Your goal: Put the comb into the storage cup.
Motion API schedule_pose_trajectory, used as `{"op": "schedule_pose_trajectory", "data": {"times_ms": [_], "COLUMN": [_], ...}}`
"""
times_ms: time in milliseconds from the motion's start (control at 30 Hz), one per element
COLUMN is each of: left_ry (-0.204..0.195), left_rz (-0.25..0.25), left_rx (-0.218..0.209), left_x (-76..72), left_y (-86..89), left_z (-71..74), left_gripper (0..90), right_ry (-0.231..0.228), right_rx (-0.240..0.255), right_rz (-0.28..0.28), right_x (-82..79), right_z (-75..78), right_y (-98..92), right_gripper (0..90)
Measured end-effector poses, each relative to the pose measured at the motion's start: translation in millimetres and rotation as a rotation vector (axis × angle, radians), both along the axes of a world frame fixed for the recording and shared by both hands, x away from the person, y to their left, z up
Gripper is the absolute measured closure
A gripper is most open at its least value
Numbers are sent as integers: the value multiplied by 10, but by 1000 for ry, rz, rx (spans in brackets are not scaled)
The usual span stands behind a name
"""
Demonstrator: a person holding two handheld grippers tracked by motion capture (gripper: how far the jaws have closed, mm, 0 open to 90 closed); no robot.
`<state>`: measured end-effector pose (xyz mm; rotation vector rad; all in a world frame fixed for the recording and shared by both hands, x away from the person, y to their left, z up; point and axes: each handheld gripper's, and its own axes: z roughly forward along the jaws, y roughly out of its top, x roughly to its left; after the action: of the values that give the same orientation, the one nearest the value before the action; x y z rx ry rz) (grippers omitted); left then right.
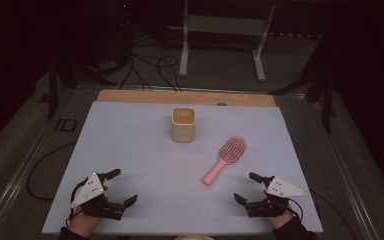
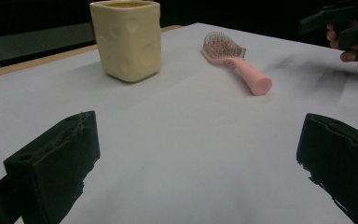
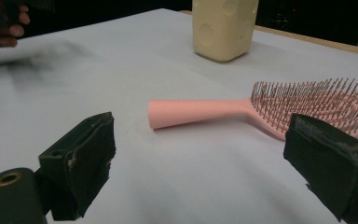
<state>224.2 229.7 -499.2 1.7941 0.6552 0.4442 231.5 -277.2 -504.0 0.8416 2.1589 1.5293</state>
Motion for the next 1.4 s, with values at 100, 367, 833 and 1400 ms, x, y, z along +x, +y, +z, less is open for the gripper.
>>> {"op": "schedule_pose_trajectory", "data": {"times_ms": [100,367,833,1400], "left_ry": [4,12,5,-3], "left_rz": [3,-15,-23,-22], "left_rx": [-2,-15,-16,-28], "left_x": [7,22,5,-11], "left_y": [-5,-28,-16,3], "left_z": [-4,-4,1,15], "left_gripper": [2,2,2,2], "right_ry": [5,20,70,49], "right_rx": [-1,29,-2,-16], "right_rz": [2,17,44,93], "right_x": [0,4,-56,-140], "right_z": [-4,-14,138,468], "right_y": [0,-21,56,181], "right_gripper": [87,87,86,87]}}
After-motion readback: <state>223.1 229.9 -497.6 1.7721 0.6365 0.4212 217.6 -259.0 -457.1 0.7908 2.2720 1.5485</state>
